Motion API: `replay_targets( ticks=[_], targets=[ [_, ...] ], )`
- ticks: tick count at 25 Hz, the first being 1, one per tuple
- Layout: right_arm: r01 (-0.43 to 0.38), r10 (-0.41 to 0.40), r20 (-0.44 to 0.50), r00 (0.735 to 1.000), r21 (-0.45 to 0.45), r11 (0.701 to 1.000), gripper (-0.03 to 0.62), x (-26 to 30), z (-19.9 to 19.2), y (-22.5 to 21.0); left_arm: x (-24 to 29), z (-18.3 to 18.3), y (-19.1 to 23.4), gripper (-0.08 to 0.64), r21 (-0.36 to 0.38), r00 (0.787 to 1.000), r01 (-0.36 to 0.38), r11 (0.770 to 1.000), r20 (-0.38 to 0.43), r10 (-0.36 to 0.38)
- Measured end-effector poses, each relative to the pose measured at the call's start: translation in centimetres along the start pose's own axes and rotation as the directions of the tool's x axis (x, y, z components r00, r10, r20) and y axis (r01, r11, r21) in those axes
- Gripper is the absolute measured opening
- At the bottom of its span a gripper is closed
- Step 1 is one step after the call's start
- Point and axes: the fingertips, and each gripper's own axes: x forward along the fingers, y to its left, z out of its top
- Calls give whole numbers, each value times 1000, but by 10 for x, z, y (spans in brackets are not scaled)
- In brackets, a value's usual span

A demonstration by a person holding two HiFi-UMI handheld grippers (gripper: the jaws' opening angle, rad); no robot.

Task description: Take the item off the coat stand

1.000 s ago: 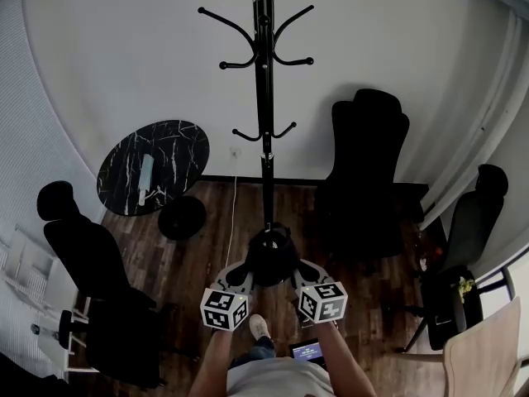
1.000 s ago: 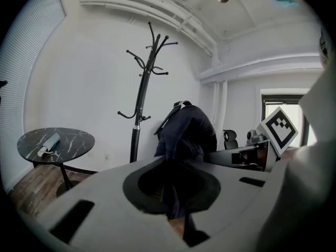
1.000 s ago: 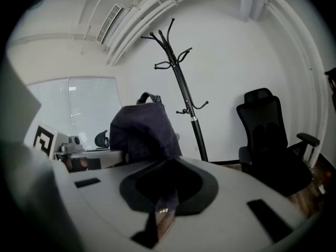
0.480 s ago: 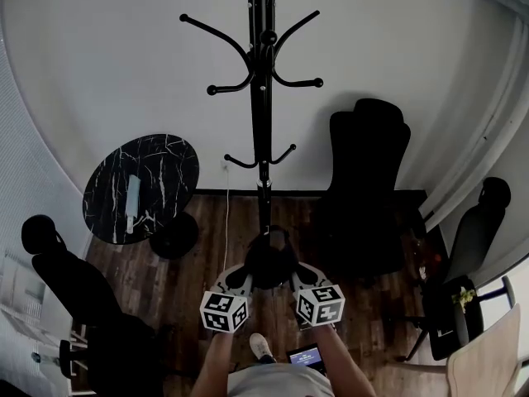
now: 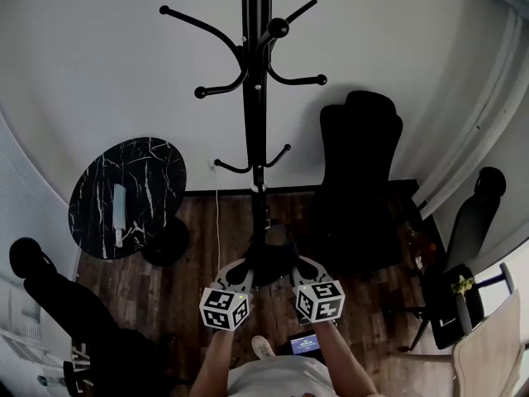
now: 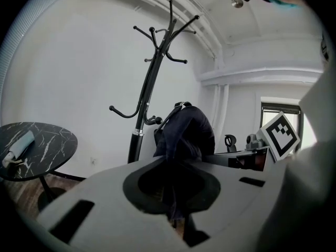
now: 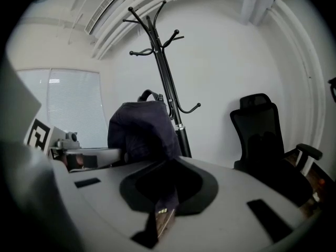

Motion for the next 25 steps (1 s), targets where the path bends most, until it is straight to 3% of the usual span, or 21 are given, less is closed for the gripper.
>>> replay_targets(
  ticks=[25],
  targets=[
    [-19, 18, -54, 998, -23, 1000, 23, 33, -11, -5, 18, -17, 28, 26, -52, 999, -42, 998, -32, 41]
  ],
)
